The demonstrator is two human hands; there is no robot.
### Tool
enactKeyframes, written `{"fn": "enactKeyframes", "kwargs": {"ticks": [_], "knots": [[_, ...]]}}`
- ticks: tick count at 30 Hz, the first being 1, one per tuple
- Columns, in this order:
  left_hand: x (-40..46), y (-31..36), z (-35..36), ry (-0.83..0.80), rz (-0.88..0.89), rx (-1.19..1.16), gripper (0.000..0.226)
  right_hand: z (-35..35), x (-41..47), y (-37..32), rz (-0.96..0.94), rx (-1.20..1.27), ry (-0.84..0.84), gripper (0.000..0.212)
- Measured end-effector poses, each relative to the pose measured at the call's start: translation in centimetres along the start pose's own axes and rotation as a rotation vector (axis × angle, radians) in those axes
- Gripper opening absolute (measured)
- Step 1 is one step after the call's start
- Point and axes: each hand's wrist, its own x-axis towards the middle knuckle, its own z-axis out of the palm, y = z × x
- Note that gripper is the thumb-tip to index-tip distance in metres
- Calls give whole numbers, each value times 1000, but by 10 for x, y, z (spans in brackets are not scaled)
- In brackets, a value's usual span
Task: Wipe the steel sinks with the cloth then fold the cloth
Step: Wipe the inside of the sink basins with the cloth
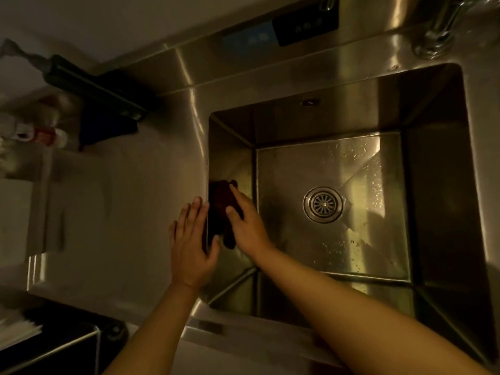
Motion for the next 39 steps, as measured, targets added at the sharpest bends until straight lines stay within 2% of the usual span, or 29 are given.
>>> {"fn": "enactKeyframes", "kwargs": {"ticks": [2,6,14,19,24,28,31,34,39], "knots": [[1,2,0,9,-3,-5,74,15,9,-2,19,32,-13,52],[0,5,-1,20,5,-7,76,24,35,-4,46,111,62,51],[1,0,2,39,11,-20,78,8,139,7,18,113,180,51],[0,-1,5,46,13,-29,79,-8,172,36,65,98,172,54],[1,-1,4,45,16,-25,81,-1,119,82,217,38,152,56],[1,1,3,38,14,-13,84,8,28,120,384,-18,13,62],[1,2,1,31,-4,-11,85,18,-14,119,426,7,-69,66],[1,3,0,23,0,-26,83,26,-25,95,341,0,-71,67],[1,2,0,25,-2,-41,79,29,-3,41,4,-61,-44,62]]}}
